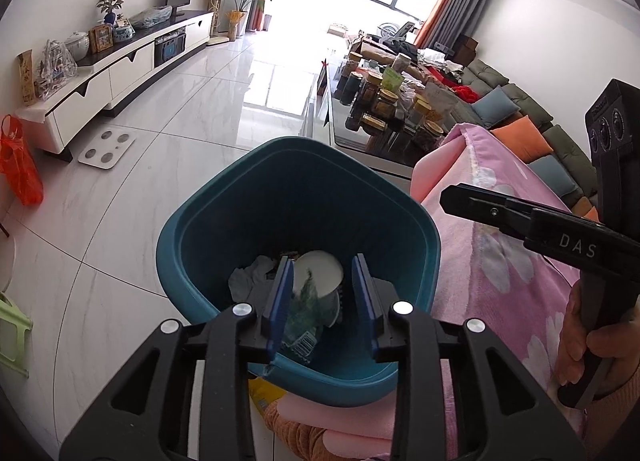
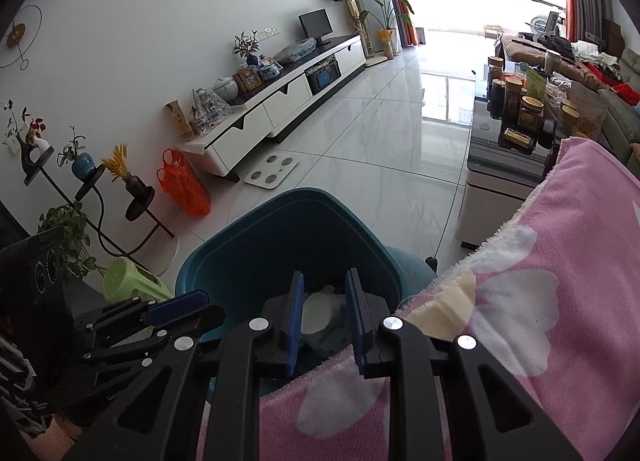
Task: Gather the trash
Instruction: 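Open both tools over the teal bin to drop wrapper and cup, then move both open tools back over the table trash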
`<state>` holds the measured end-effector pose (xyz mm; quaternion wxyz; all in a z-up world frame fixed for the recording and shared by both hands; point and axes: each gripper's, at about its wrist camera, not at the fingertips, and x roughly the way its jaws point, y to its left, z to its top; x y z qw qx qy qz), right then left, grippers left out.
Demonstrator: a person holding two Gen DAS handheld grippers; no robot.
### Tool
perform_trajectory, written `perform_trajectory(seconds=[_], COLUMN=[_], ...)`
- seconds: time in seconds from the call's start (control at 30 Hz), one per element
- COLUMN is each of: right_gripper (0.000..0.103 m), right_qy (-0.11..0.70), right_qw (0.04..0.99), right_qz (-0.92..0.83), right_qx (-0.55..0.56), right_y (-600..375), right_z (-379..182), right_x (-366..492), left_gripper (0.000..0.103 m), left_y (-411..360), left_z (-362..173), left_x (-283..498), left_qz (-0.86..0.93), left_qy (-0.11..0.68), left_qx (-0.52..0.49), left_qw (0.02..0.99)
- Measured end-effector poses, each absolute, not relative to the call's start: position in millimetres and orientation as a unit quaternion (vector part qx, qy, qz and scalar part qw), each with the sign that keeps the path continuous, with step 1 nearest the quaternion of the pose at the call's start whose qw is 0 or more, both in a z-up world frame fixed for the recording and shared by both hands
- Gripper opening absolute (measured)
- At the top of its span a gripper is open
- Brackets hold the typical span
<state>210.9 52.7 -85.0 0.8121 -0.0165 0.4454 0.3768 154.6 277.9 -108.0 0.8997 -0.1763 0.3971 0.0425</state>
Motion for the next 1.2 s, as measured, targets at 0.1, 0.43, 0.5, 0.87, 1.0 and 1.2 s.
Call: perform_trajectory(seconds=[0.1, 0.43, 0.5, 0.87, 1.0, 1.2], right_gripper=[0.021, 0.031, 0.037, 0.043, 0.043, 0.043], right_qy=[0.445, 0.409, 0.392, 0.347, 0.338, 0.324], right_qw=[0.812, 0.827, 0.835, 0.883, 0.902, 0.923], right_qz=[0.378, 0.387, 0.385, 0.314, 0.263, 0.192], right_qx=[-0.011, 0.006, 0.008, 0.034, 0.05, 0.075], right_y=[45.8, 2.0, -14.9, -140.1, -190.5, -260.8], right_z=[-85.1, -59.2, -51.2, -30.6, -29.4, -28.6], right_x=[209.7, 184.2, 173.6, 111.0, 93.8, 70.6], left_gripper=[0.031, 0.045, 0.049, 0.054, 0.054, 0.054], left_y=[278.1, 243.0, 229.8, 121.8, 80.5, 24.6], left_z=[-111.8, -75.6, -65.6, -44.3, -45.4, -48.7], left_x=[155.5, 132.7, 125.0, 103.0, 100.1, 92.8], left_qz=[0.043, 0.021, 0.006, -0.118, -0.163, -0.223], left_qy=[0.397, 0.341, 0.327, 0.308, 0.313, 0.319], left_qx=[-0.178, -0.122, -0.111, -0.049, -0.031, -0.004], left_qw=[0.899, 0.932, 0.938, 0.943, 0.935, 0.921])
